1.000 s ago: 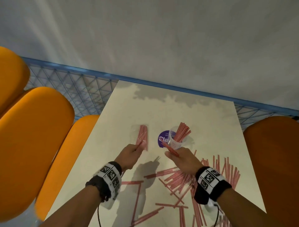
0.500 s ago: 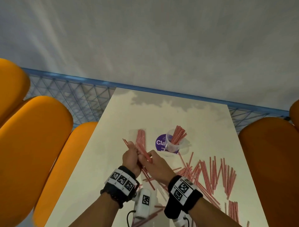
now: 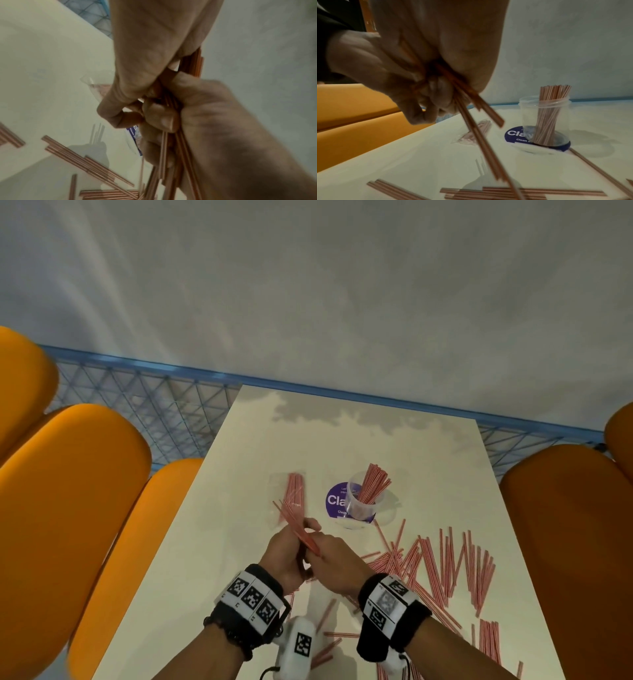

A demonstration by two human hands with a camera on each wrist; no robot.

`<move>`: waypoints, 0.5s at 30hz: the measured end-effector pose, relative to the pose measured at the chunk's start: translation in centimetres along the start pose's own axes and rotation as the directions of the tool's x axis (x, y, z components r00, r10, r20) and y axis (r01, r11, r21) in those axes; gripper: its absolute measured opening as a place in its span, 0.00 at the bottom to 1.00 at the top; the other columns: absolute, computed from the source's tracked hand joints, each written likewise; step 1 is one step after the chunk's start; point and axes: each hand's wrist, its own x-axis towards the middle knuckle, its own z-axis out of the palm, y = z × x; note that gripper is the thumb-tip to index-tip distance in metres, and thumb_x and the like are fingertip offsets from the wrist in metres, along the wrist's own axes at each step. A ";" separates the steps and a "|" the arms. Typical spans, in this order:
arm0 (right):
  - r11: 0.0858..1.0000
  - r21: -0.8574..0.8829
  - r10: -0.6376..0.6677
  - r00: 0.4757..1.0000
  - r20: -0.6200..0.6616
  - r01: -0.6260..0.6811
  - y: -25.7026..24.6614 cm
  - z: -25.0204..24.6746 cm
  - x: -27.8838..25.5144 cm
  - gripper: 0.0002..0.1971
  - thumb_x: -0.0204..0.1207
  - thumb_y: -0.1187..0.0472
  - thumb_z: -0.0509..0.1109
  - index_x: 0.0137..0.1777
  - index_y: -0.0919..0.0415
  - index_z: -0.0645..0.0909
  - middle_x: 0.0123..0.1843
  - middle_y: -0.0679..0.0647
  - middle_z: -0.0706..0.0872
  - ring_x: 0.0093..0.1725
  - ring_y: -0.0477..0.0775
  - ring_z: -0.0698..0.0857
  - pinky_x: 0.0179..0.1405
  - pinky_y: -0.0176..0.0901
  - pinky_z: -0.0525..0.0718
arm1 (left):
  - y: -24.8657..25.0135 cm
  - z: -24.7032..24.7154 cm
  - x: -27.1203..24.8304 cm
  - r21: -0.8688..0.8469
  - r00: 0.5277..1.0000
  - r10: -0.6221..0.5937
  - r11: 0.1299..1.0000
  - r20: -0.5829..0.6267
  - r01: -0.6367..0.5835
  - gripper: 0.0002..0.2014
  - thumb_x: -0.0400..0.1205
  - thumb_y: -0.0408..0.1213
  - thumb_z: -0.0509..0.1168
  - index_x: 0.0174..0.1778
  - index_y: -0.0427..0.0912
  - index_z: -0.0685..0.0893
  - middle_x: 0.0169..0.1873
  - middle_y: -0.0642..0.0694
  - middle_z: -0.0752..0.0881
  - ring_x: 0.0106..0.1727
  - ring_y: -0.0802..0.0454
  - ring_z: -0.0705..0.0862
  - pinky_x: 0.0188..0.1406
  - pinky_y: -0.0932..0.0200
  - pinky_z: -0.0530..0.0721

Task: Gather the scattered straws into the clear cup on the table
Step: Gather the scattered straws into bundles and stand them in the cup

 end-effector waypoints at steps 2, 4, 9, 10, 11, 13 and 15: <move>0.999 0.034 0.022 0.999 -0.046 -0.021 0.6 -0.6 0.1 0.14 0.87 0.54 0.54 0.54 0.59 0.79 0.45 0.56 0.88 0.43 0.57 0.86 0.42 0.49 0.83 | 0.9 -0.1 -0.2 -0.089 0.997 -0.006 0.996 0.083 0.014 0.29 0.78 0.69 0.56 0.47 0.44 0.85 0.39 0.43 0.85 0.41 0.47 0.82 0.42 0.52 0.81; 0.991 0.113 0.080 0.996 -0.041 -0.075 1.2 -1.4 0.3 0.23 0.86 0.42 0.52 0.56 0.58 0.82 0.37 0.49 0.87 0.33 0.50 0.85 0.35 0.44 0.80 | 1.9 -0.1 -0.5 -0.161 0.991 0.025 0.987 0.135 -0.003 0.42 0.69 0.78 0.56 0.57 0.41 0.84 0.49 0.43 0.85 0.47 0.46 0.84 0.48 0.49 0.81; 0.987 0.118 0.107 0.993 0.042 -0.112 1.5 -2.2 -0.3 0.23 0.84 0.40 0.55 0.31 0.52 0.65 0.24 0.45 0.66 0.21 0.43 0.65 0.29 0.41 0.68 | 3.1 0.5 -0.7 0.099 0.926 0.367 0.928 -0.085 -0.358 0.39 0.66 0.76 0.62 0.60 0.47 0.82 0.59 0.42 0.85 0.62 0.43 0.83 0.63 0.42 0.80; 0.992 0.061 0.103 0.993 0.052 -0.106 1.4 -2.2 -0.6 0.23 0.84 0.40 0.56 0.30 0.52 0.64 0.24 0.46 0.67 0.22 0.44 0.66 0.30 0.42 0.69 | 3.3 0.4 -0.7 0.159 0.882 0.450 0.889 -0.136 -0.429 0.37 0.67 0.76 0.62 0.56 0.47 0.84 0.57 0.43 0.87 0.60 0.44 0.84 0.62 0.43 0.81; 0.994 0.003 0.108 0.991 0.072 -0.109 1.4 -2.2 -0.7 0.24 0.84 0.41 0.57 0.30 0.53 0.65 0.25 0.46 0.69 0.22 0.44 0.67 0.30 0.42 0.69 | 3.5 0.3 -0.6 0.229 0.835 0.527 0.842 -0.159 -0.488 0.35 0.69 0.76 0.60 0.52 0.47 0.85 0.53 0.45 0.88 0.58 0.46 0.85 0.61 0.45 0.81; 0.985 -0.104 0.150 0.983 0.104 -0.139 1.4 -2.2 -0.7 0.24 0.83 0.42 0.59 0.29 0.54 0.68 0.26 0.48 0.73 0.23 0.46 0.70 0.30 0.41 0.70 | 3.2 0.1 -0.5 0.466 0.766 0.639 0.699 -0.066 -0.543 0.31 0.74 0.73 0.57 0.47 0.48 0.86 0.47 0.48 0.89 0.52 0.50 0.86 0.55 0.51 0.82; 0.961 -0.219 0.194 0.976 0.102 -0.168 1.5 -2.1 -0.6 0.24 0.82 0.42 0.60 0.29 0.56 0.72 0.26 0.50 0.76 0.25 0.48 0.75 0.29 0.41 0.72 | 2.0 0.1 -0.1 0.760 0.746 0.653 0.419 0.128 -0.497 0.29 0.78 0.70 0.54 0.42 0.47 0.86 0.43 0.51 0.90 0.47 0.54 0.87 0.50 0.54 0.83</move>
